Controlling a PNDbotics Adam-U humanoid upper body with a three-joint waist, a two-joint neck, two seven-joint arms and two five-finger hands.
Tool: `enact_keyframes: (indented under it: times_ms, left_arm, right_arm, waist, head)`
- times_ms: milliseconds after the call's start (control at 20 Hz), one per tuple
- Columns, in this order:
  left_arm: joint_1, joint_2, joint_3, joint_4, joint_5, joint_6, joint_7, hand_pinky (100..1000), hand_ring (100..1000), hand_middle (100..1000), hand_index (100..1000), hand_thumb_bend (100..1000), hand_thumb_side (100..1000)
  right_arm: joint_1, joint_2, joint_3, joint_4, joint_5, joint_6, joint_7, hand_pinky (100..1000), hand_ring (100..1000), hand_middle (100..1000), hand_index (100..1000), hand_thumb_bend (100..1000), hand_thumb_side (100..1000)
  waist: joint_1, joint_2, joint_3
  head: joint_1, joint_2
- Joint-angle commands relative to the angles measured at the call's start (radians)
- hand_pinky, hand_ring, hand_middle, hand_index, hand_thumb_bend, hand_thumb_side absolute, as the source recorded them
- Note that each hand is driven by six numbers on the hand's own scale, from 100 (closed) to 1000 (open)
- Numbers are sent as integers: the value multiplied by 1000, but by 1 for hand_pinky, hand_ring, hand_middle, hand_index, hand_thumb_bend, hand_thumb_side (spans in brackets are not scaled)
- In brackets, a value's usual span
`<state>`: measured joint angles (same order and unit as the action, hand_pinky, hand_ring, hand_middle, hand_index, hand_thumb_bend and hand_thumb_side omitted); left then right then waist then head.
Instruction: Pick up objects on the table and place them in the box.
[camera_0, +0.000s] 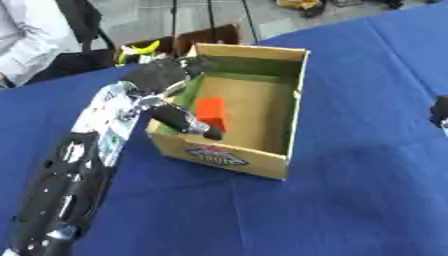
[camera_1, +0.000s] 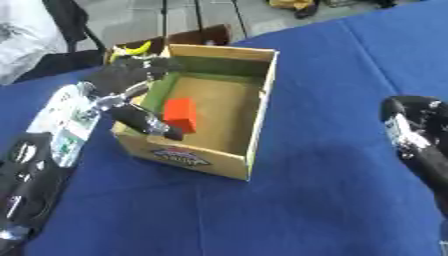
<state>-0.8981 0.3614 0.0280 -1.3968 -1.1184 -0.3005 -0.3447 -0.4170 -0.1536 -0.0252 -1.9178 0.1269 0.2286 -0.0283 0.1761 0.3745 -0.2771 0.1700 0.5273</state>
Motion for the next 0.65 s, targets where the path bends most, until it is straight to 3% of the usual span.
enact_keyframes:
  times_ms: [50, 100, 150, 250, 300, 400, 450, 650]
  left_arm:
    - [-55, 29, 85, -97, 50, 49, 47, 458, 676, 813, 996, 821, 1000]
    - [-59, 28, 112, -143, 85, 70, 83, 438, 656, 788, 984, 728, 1000]
    - [-39, 37, 119, -206, 192, 101, 186, 433, 649, 778, 979, 701, 1000]
    - [-8, 69, 103, -262, 474, 131, 374, 408, 627, 749, 966, 621, 1000]
    - [1, 82, 97, -271, 591, 132, 425, 394, 615, 736, 960, 569, 1000]
    - [12, 94, 97, -277, 814, 133, 469, 390, 610, 729, 956, 559, 1000]
    - [20, 94, 102, -276, 908, 138, 473, 357, 585, 701, 943, 482, 1000]
    - [81, 105, 159, -302, 1267, 190, 453, 356, 570, 676, 931, 479, 1000]
  right_arm:
    - [-6, -4, -7, -19, -9, -1, -9, 854, 816, 519, 719, 229, 474]
    - [-6, -3, -6, -18, -9, -1, -9, 854, 816, 519, 719, 231, 474]
    - [-6, -2, -6, -18, -9, -2, -9, 854, 816, 519, 719, 230, 474]
    - [-7, 0, -4, -17, -9, -3, -7, 853, 815, 519, 719, 231, 476]
    - [-7, 1, -4, -16, -9, -3, -7, 853, 815, 519, 719, 232, 476]
    - [-6, 4, -4, -15, -8, -4, -7, 853, 815, 519, 719, 232, 477]
    - [-7, 6, -5, -15, -8, -5, -8, 853, 815, 519, 719, 231, 479]
    - [-10, 15, -12, -16, -9, -8, -17, 852, 814, 519, 718, 229, 484]
  waist:
    - [-18, -30, 7]
    - [-21, -31, 9]
    - [-22, -31, 11]
    - [-25, -33, 13]
    - [-27, -34, 14]
    - [-33, -36, 18]
    - [-37, -36, 22]
    - [-58, -39, 48]
  head:
    - [-8, 3]
    - [-10, 1]
    - [-11, 0]
    - [-10, -1]
    - [-10, 0]
    - [-12, 3]
    - [-14, 7]
    - [-37, 21]
